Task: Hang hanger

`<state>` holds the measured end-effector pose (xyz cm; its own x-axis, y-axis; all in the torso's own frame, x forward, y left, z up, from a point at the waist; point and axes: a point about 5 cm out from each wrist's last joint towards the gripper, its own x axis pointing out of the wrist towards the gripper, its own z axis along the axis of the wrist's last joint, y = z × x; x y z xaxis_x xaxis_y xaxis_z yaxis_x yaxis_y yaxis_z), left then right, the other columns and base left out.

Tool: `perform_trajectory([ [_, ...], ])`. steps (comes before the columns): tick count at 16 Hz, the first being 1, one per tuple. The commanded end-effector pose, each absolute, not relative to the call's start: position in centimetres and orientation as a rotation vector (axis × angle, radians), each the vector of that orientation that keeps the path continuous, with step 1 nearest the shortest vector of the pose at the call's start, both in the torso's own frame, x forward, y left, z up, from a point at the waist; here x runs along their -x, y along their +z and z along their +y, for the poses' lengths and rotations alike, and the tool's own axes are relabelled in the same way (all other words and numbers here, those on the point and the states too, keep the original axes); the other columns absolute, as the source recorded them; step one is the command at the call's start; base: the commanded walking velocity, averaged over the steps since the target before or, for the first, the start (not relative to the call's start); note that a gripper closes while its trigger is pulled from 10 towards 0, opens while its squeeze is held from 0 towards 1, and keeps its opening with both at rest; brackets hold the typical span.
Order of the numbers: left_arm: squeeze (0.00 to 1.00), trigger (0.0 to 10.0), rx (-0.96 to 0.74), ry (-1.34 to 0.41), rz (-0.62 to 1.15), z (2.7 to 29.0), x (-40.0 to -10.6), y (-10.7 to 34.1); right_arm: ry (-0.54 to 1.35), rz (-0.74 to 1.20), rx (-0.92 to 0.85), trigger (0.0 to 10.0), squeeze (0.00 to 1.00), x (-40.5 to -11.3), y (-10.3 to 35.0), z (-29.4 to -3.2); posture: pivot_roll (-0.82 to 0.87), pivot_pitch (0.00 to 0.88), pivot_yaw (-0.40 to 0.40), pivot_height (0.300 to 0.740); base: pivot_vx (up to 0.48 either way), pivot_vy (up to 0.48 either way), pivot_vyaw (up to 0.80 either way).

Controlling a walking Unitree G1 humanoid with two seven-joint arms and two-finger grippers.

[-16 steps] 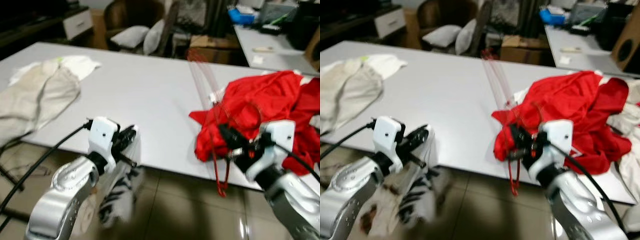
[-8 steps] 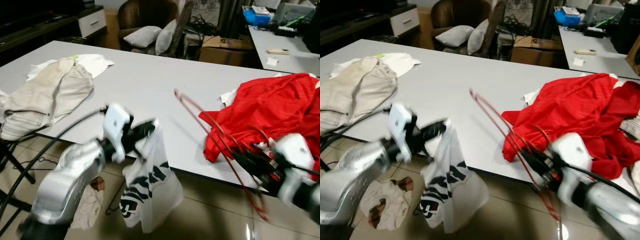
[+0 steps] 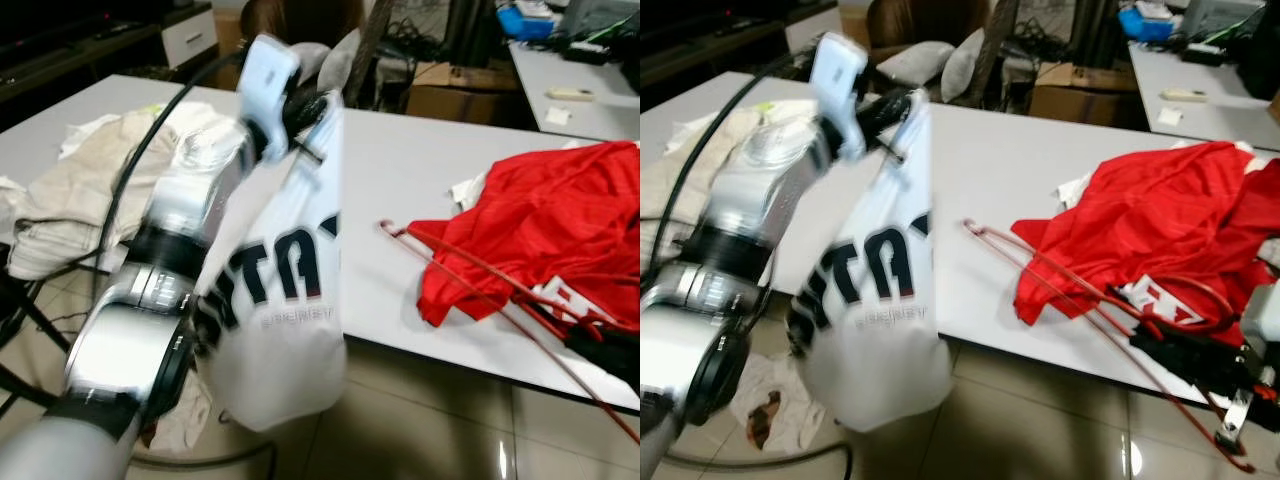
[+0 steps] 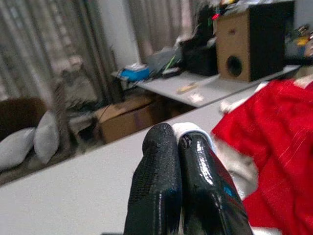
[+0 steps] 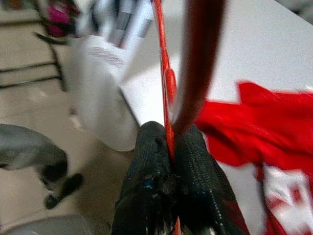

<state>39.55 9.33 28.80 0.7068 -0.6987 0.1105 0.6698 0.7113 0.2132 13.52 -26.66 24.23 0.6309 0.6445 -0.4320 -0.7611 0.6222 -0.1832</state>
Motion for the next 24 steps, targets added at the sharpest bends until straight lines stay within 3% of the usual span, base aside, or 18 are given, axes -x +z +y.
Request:
perform_trajectory([
  [1,0.0,10.0,-0.133,-0.818,-0.26,8.5,-39.6,30.9,0.914,0.319,0.366,10.0,0.0,-13.6,24.5,-25.4,-0.18,0.0,0.046,0.74,0.0,0.0,0.0],
  [6,0.0,10.0,-0.04,-1.091,-0.396,4.4,-37.7,35.7,0.892,0.258,0.336,10.0,0.0,-18.6,21.5,-21.4,-0.12,0.0,0.009,0.74,0.0,0.0,0.0],
  [8,0.0,10.0,-0.013,-1.158,-0.443,3.9,-36.9,37.7,0.859,0.236,0.322,10.0,0.0,-20.4,20.6,-20.0,-0.12,0.0,0.004,0.74,0.0,0.0,0.0],
  [11,0.0,10.0,0.058,-1.214,-0.524,4.6,-35.6,40.6,0.708,0.219,0.326,10.0,0.0,-23.7,20.2,-19.9,-0.12,0.0,0.004,0.74,0.0,0.0,0.0],
  [13,0.0,10.0,0.077,-1.223,-0.554,5.2,-35.2,41.4,0.523,0.202,0.397,10.0,0.0,-26.2,20.8,-21.5,-0.1,0.0,-0.004,0.74,0.0,0.0,0.0],
  [15,0.0,10.0,0.097,-1.223,-0.557,5.8,-35.1,41.6,0.188,0.058,0.491,10.0,0.0,-29.4,24.3,-25.5,-0.1,0.0,-0.008,0.74,0.0,0.0,0.0],
  [19,0.0,10.0,0.145,-1.16,-0.544,7.0,-35.4,40.7,-0.165,-0.303,0.594,10.0,0.0,-29.8,33.0,-31.2,-0.1,0.0,-0.008,0.74,0.0,0.0,0.0],
  [21,0.0,10.0,0.151,-1.131,-0.523,7.1,-35.6,39.3,-0.15,-0.357,0.675,10.0,0.0,-29.5,34.1,-31.6,-0.11,0.0,-0.007,0.74,0.0,0.0,0.0],
  [24,0.0,10.0,0.112,-1.072,-0.388,6.0,-35.7,33.4,0.142,-0.23,0.673,10.0,0.0,-29.5,28.8,-29.9,-0.13,0.0,-0.011,0.74,0.0,0.0,0.0],
])
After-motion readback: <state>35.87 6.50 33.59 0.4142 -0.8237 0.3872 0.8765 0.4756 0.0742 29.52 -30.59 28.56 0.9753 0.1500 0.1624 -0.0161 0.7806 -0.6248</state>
